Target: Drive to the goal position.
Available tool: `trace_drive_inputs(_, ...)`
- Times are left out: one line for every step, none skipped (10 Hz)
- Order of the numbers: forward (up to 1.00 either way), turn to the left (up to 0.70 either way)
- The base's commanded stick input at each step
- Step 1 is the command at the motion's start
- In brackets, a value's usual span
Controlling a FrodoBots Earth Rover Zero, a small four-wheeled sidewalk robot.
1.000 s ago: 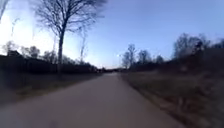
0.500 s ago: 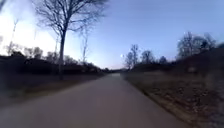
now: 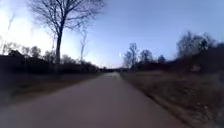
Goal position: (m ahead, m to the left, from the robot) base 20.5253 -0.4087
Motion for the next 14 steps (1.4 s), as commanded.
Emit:
trace_drive_inputs(1.00,0.00)
trace_drive_inputs(1.00,0.14)
trace_drive_inputs(1.00,0.40)
trace_drive_inputs(1.00,0.40)
trace_drive_inputs(1.00,0.31)
trace_drive_inputs(1.00,0.00)
trace_drive_inputs(1.00,0.00)
trace_drive_inputs(1.00,0.00)
trace_drive_inputs(1.00,0.00)
trace_drive_inputs(1.00,0.00)
trace_drive_inputs(1.00,0.00)
trace_drive_inputs(1.00,0.00)
trace_drive_inputs(1.00,0.00)
trace_drive_inputs(1.00,0.00)
